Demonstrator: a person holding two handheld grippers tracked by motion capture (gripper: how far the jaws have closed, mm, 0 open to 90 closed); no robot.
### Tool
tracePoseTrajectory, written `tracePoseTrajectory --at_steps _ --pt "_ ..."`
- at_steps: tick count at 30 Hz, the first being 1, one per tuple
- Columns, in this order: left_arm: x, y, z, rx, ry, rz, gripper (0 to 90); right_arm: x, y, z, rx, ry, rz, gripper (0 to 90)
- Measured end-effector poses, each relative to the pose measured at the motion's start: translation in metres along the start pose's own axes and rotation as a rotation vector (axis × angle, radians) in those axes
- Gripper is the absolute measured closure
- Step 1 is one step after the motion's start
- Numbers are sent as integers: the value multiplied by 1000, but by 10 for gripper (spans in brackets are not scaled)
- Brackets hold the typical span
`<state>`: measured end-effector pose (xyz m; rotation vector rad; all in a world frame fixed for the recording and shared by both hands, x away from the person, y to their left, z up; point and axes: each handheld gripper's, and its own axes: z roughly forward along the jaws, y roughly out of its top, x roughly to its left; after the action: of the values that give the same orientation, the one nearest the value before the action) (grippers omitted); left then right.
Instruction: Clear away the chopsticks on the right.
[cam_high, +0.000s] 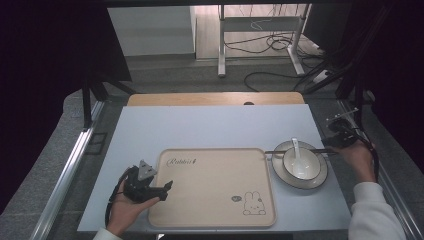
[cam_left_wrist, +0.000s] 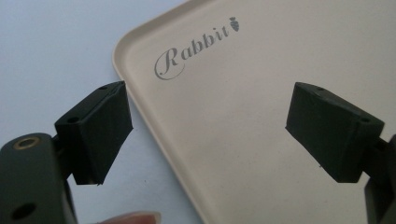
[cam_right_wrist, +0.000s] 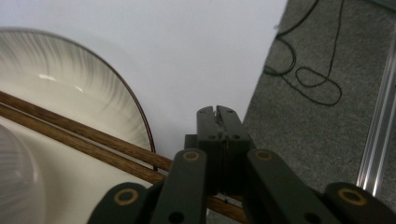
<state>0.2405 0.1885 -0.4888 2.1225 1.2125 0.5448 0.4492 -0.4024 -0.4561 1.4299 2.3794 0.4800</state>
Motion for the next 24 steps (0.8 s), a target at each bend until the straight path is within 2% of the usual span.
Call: tracePoseTrajectory --at_steps 4,7,20,24 --pt "0 0 -1 -2 -3 2 145 2 -2 6 42 -7 -21 890" --pt "1 -1 -1 -5 -3 2 142 3 -6 4 59 -14 -16 890" --pt "5 -3 -3 -18 -12 -3 139 8 -37 -12 86 -17 19 890" --pt "6 -3 -4 -19 -9 -5 139 10 -45 -15 90 -3 29 890"
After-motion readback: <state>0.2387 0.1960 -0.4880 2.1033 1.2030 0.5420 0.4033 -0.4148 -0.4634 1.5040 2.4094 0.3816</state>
